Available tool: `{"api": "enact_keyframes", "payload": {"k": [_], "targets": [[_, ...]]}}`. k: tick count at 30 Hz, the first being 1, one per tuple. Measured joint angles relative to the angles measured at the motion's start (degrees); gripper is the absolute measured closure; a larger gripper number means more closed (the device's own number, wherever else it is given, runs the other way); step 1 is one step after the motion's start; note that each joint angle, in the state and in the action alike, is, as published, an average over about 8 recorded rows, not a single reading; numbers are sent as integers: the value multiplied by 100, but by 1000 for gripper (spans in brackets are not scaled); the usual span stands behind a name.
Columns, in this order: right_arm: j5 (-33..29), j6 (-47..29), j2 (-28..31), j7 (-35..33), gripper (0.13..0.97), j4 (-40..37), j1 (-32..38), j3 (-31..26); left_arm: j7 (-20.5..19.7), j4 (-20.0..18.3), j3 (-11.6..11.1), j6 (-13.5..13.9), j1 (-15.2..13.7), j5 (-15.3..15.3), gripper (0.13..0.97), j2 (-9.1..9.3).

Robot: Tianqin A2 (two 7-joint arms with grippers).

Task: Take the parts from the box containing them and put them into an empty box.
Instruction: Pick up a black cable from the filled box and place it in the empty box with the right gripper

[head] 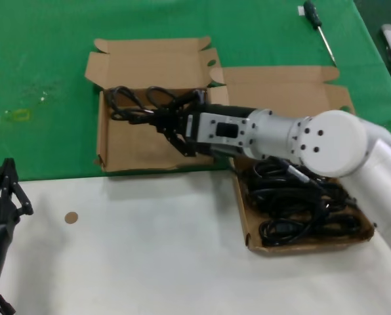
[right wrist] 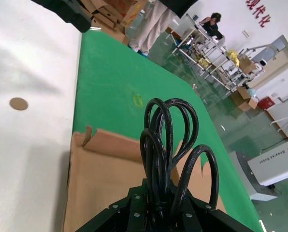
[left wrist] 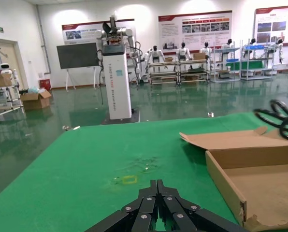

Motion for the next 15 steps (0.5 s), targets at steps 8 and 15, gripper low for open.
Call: {"api": "enact_keyframes", "payload": {"k": [8, 15], "targets": [[114, 303, -444, -413, 879, -781, 161, -33, 0, 0, 0, 0, 0, 0, 945, 0], [474, 590, -843, -1096, 879, -1631, 396, 55, 0, 0, 0, 0, 0, 0, 945, 0]]}}
